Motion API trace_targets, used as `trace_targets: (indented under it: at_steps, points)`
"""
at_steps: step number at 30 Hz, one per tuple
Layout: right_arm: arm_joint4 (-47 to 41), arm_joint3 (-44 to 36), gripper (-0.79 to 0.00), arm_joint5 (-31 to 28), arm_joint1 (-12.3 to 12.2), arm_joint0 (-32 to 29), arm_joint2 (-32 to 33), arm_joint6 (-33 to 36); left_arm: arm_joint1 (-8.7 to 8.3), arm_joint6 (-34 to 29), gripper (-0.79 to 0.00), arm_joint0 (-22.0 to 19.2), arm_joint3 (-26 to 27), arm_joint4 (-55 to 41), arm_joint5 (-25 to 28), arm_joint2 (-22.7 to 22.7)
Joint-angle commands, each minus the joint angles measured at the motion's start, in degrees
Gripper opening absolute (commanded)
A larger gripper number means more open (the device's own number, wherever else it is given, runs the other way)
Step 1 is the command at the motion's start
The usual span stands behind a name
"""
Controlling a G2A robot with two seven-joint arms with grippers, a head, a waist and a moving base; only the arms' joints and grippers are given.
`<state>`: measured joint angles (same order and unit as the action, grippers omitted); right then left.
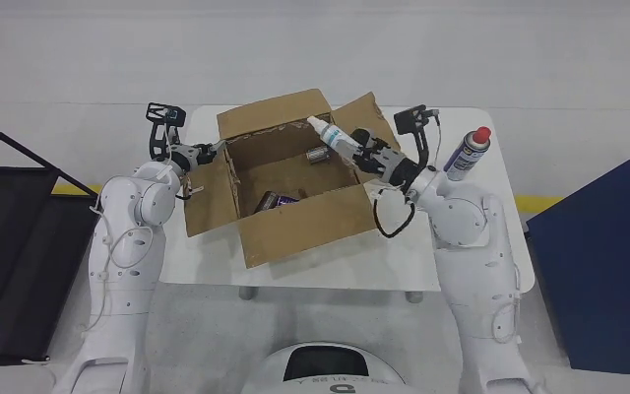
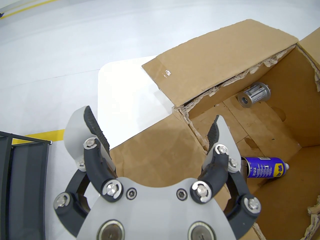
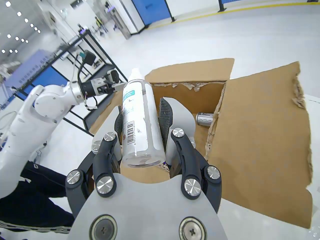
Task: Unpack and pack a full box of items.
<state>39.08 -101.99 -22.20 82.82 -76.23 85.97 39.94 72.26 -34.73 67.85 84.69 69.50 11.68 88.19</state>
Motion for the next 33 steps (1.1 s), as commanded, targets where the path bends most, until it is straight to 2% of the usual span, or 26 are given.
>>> trace_targets:
  at_steps: [1, 8, 12, 16, 25, 33]
  points:
    - [-1.7, -1.2, -0.785, -1.3, -0.4, -2.3, 2.2, -1.5, 0.00, 0.0, 0.000, 0.0, 0.0, 0.0, 0.0, 0.0]
    - [-8.5, -3.8, -0.785, -5.0, -1.3, -10.8, 9.6, -9.2, 0.00, 0.0, 0.000, 0.0, 0.0, 0.0, 0.0, 0.0]
    - [-14.9, -1.9, -0.785, -7.2, -1.8, -14.4, 14.2, -12.9, 0.00, 0.0, 0.000, 0.0, 0.0, 0.0, 0.0, 0.0]
    - [-17.3, 0.6, -0.785, -4.8, -2.0, -16.0, 16.1, -15.2, 0.00, 0.0, 0.000, 0.0, 0.0, 0.0, 0.0, 0.0]
    - [-18.1, 8.1, -0.785, 2.9, -2.9, -14.1, 16.4, -12.1, 0.00, 0.0, 0.000, 0.0, 0.0, 0.0, 0.0, 0.0]
    - [-12.9, 12.2, -0.785, 14.5, -3.5, -10.9, 14.1, -9.3, 0.00, 0.0, 0.000, 0.0, 0.0, 0.0, 0.0, 0.0]
